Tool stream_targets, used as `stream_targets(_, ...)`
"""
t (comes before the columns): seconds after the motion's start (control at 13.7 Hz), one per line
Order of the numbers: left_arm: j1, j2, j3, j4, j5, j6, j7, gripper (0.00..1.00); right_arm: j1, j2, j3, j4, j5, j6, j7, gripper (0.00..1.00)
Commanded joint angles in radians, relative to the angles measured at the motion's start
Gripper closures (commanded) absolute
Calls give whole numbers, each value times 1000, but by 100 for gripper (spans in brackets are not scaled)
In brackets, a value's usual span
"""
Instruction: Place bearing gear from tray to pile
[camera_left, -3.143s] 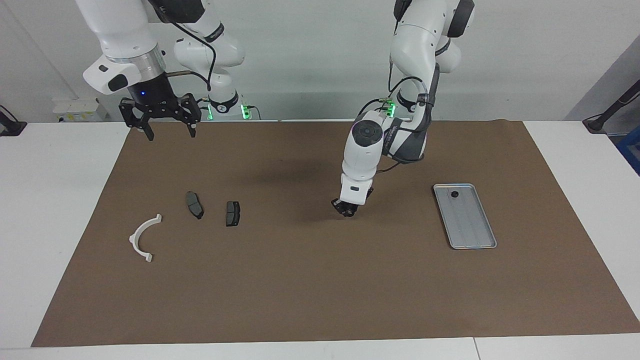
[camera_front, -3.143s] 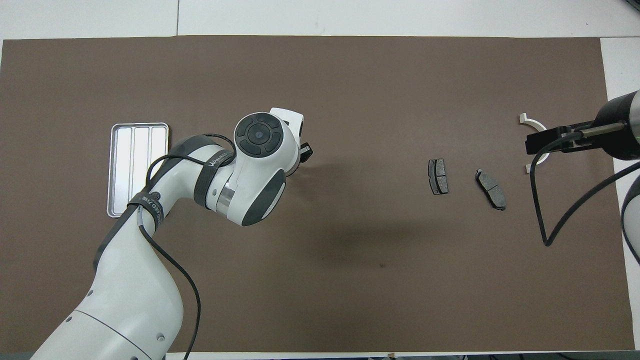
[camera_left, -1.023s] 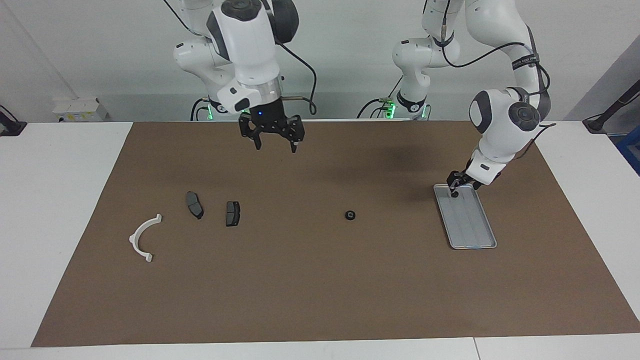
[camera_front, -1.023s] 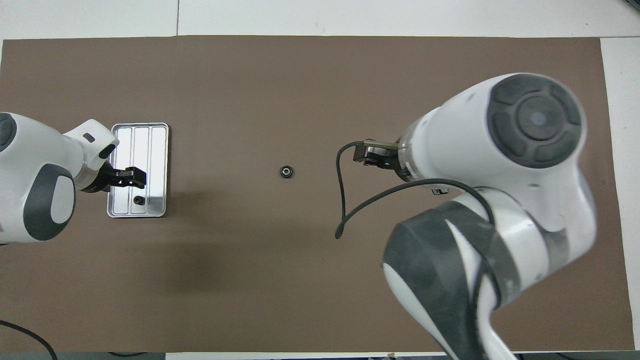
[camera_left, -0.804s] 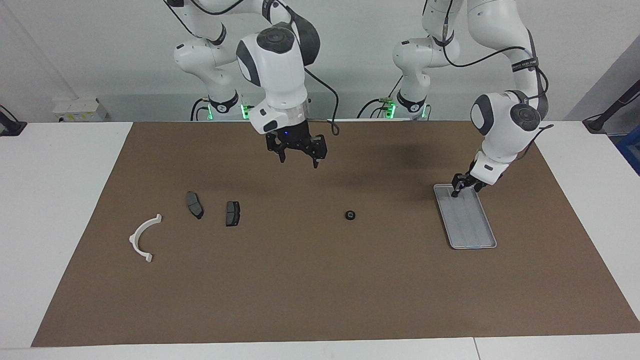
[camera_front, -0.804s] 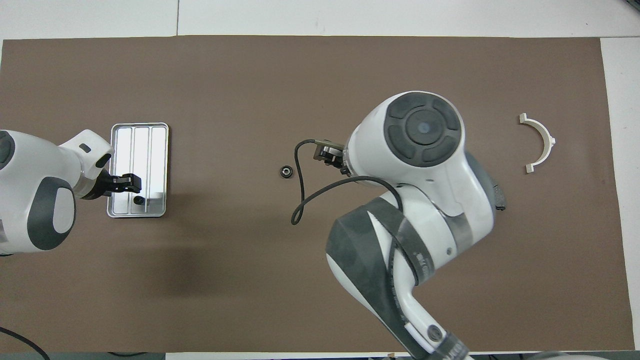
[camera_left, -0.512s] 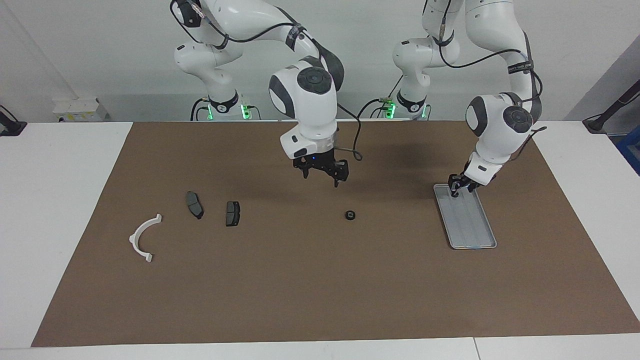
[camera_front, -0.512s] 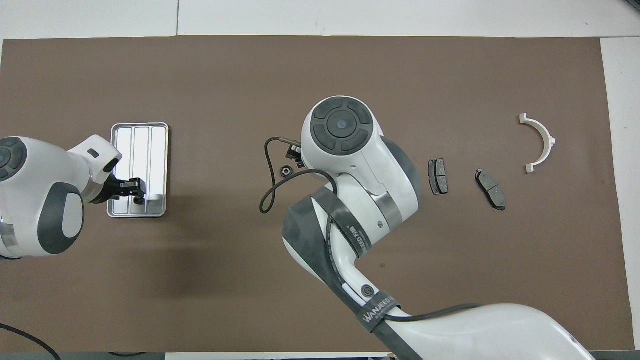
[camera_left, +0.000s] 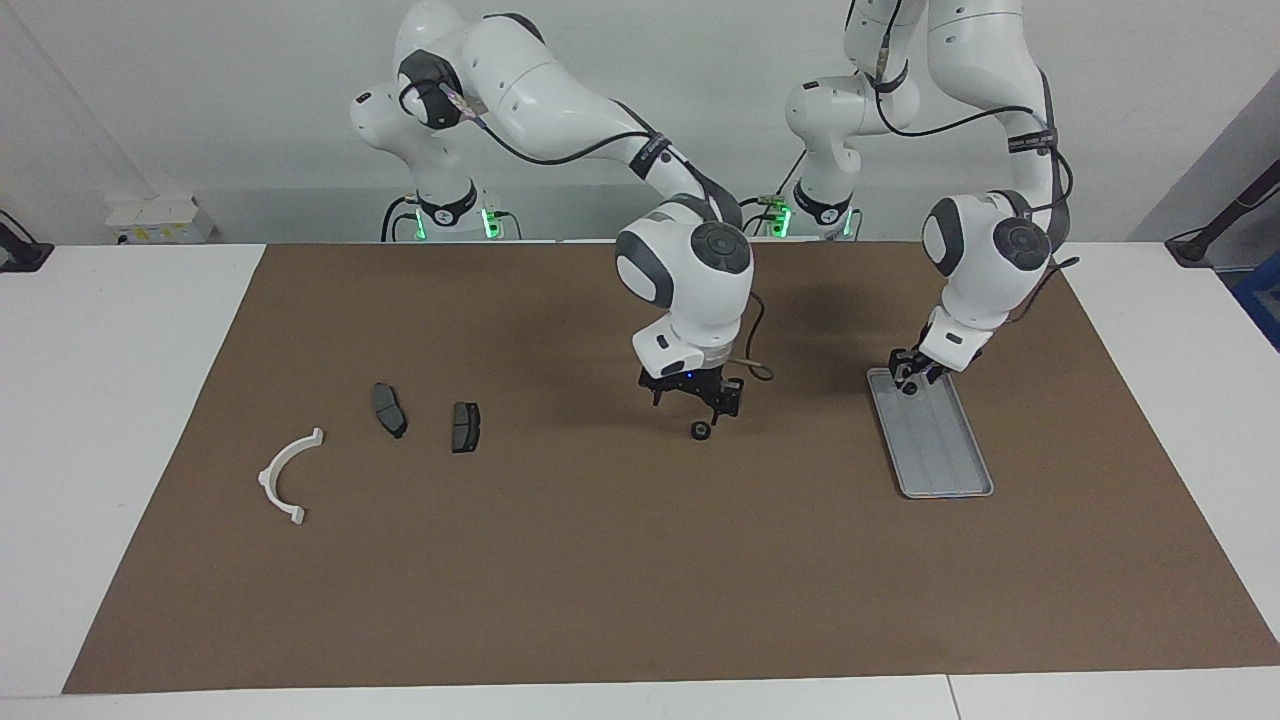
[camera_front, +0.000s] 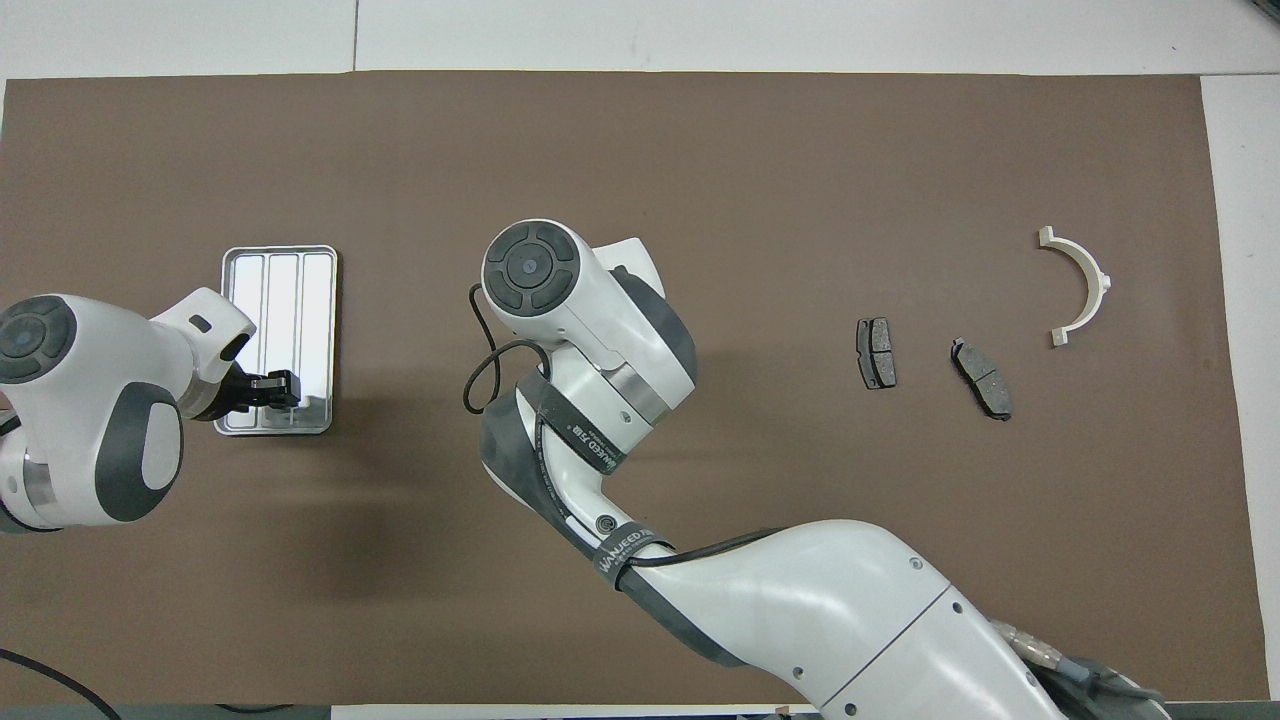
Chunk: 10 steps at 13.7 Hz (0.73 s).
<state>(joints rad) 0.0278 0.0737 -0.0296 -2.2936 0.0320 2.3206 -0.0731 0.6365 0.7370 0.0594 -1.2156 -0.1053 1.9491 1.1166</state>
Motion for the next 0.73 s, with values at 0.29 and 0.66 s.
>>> stream_targets(0.29,-5,-34,1,-78,-6,85,-24,45,31,140,-1,123,-16,-16,69,0)
stream_targets(0.66,-5,-28,1,-78,-6,92,-25,48,40,151,0,123,-16,-12,71,3)
